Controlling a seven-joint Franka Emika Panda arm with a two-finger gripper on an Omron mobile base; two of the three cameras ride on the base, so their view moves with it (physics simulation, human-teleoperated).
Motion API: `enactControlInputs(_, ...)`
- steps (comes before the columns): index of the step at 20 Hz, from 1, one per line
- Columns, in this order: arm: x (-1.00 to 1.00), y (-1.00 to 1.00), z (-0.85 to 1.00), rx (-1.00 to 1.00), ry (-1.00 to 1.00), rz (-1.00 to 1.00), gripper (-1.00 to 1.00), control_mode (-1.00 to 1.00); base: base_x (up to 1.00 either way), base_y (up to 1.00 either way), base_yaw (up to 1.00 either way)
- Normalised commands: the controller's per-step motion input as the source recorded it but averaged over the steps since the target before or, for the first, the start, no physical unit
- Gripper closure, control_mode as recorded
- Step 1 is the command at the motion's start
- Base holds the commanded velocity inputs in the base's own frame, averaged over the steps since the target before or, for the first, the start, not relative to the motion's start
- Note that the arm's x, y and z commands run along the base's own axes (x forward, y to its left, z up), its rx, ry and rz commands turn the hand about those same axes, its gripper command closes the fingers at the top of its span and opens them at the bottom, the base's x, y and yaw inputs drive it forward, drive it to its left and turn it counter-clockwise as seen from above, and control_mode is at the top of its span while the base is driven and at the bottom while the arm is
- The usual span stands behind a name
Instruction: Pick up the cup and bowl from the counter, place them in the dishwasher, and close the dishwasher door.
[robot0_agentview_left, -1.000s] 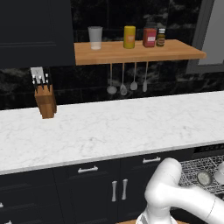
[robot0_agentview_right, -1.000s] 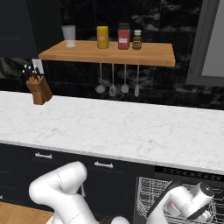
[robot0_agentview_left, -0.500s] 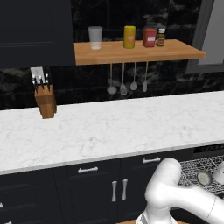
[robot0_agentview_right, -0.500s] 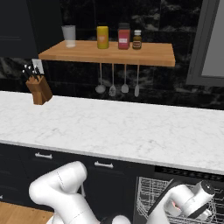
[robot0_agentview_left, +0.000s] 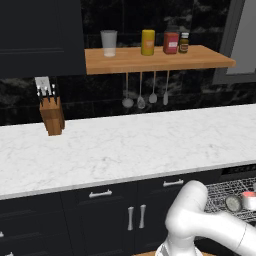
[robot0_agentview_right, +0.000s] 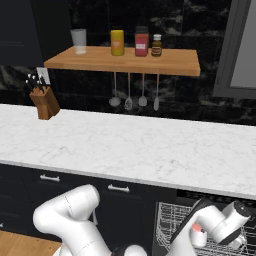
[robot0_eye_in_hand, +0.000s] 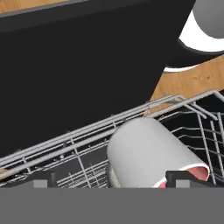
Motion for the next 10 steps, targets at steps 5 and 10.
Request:
enactControlInputs(5,-0.49,-0.19,0.31,0.00,0.00,0.00,-1.00,-1.00,0.00,0.00,0.00)
enactControlInputs(10,-0.84,-0.04,0.00,0.00,0.05,0.05,-1.00,-1.00,0.00,0.00,0.00)
